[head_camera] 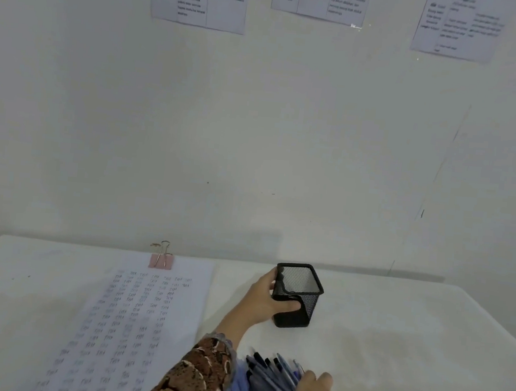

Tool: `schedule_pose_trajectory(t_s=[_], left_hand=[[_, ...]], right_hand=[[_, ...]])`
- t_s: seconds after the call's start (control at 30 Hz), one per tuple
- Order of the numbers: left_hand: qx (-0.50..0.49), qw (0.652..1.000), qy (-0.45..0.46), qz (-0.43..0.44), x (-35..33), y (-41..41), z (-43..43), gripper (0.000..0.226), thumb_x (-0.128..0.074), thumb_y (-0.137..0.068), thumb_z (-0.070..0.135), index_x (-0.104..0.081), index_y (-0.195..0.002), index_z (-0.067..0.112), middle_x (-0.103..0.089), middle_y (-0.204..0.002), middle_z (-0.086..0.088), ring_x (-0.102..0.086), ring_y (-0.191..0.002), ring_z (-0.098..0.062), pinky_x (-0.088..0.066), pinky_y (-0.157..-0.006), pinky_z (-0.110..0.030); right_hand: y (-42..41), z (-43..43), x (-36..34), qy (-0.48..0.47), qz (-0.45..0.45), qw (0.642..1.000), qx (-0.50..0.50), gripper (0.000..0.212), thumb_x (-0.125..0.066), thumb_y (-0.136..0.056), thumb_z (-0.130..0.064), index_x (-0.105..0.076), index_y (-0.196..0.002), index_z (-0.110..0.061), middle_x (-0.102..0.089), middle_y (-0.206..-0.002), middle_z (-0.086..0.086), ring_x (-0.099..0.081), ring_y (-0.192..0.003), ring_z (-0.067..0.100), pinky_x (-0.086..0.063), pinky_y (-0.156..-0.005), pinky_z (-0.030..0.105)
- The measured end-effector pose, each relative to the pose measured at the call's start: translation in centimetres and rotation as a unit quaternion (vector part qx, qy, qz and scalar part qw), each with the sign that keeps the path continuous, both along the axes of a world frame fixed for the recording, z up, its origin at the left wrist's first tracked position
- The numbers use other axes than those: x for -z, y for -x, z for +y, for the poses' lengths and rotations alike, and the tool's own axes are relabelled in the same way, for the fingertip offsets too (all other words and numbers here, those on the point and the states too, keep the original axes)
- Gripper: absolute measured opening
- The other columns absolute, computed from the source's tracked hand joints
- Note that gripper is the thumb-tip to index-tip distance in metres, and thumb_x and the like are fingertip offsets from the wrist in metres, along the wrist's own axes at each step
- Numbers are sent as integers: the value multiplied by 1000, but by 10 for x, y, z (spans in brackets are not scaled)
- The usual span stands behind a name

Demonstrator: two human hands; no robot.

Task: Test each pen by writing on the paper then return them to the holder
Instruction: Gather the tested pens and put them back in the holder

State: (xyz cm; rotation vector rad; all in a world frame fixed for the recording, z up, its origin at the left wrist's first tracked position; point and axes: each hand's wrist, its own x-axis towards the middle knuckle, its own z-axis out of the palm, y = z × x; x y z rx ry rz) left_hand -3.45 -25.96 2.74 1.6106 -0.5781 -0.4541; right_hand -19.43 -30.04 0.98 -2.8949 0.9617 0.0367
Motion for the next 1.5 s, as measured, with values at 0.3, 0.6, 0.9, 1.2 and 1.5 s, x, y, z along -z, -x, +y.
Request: schedule_pose_trajectory(t_s=[0.3,0.6,0.9,1.2,1.5], left_hand=[[-4,1000,-9,-2,4,-1,54,58,-77,-73,12,-47,-118,35,-52,-118,18,-47,-119,-11,-48,-84,-20],[-21,1000,-23,1,15,5,53,79,-75,-76,20,-29,-140,27,-41,-135,10,-37,-125,-11,-33,-97,-25],[15,1000,-8,18,19,4,59,78,-71,-80,16,-27,-143,29,-46,-135,14,-38,-129,-8,-39,-100,-26],[16,999,17,37,24,9,58,79,-66,-83,10,-21,-145,24,-43,-135,12,-45,-117,7,-44,-81,-6],[3,999,26,36,30,9,57,80,-70,-80,15,-23,-145,23,-39,-142,7,-39,-125,-2,-42,-84,-4]], right_hand=[[9,-1,-26,-162,95,982,15,72,-66,-73,-46,-32,-129,-15,-33,-125,5,-42,-117,25,-43,-95,32],[13,-8,-42,-181,89,979,-17,33,-63,-79,-21,-35,-95,-15,-36,-79,-4,-48,-86,18,-38,-65,22],[14,-16,-47,-193,72,978,-26,34,-64,-76,-28,-35,-88,-17,-36,-79,-4,-46,-75,14,-30,-48,19],[16,-39,-55,-444,-124,887,32,38,-70,-52,-15,-56,-87,-9,-60,-77,11,-58,-65,25,-49,-61,33],[27,-23,-60,-555,-395,731,-8,40,-59,-73,24,-58,-95,-9,-68,-67,5,-64,-53,11,-50,-47,16]])
